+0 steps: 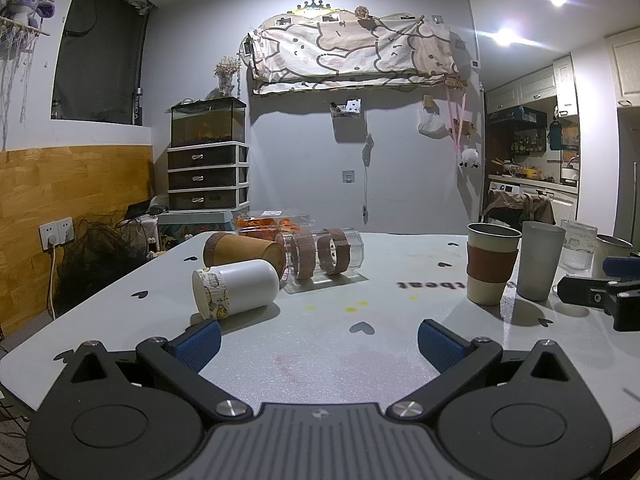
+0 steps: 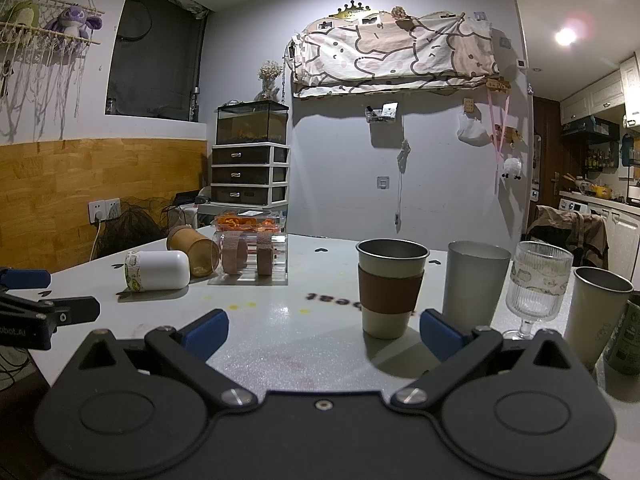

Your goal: Flip cup upright

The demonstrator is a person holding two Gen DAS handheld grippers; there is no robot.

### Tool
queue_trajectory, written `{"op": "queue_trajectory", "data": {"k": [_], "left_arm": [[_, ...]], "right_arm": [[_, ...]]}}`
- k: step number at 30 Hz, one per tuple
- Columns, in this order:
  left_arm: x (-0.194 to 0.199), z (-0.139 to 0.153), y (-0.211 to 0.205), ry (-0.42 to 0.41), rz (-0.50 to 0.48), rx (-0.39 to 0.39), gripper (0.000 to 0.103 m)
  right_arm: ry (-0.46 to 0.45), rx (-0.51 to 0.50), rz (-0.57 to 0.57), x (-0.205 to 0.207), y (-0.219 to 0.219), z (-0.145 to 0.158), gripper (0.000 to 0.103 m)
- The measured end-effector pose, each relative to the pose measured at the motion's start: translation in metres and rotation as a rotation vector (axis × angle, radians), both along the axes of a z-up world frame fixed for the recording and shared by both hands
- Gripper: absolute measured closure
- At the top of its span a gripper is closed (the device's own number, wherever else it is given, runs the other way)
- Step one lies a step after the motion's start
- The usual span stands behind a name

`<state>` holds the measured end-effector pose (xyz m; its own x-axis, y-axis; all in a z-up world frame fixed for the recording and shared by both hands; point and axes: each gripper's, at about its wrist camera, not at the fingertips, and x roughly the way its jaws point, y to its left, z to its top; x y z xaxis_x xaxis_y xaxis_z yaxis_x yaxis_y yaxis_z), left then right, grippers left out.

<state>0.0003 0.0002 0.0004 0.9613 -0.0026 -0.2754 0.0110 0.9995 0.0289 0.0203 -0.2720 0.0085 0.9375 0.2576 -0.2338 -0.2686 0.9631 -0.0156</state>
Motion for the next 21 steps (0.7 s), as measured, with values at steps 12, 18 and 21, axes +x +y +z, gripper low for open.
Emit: {"op": "queue_trajectory", "data": {"k": [12, 18, 21], "left_arm": [[0.0001, 0.0, 0.0, 0.001, 0.001, 0.0, 0.0], [0.0002, 0.0, 0.0, 0.001, 0.0, 0.001, 0.0], [0.0002, 0.0, 0.0, 0.001, 0.0, 0.0, 0.0]], "right_arm": [[-0.001, 0.0, 0.0, -0.0012, -0.0006, 0.0006, 0.0], [-0.002, -0.002, 0.001, -0.0024, -0.0003, 0.0015, 0.0], [-0.001, -0.001, -0.001, -0.0023, -0.0003, 0.0017, 0.0]]}}
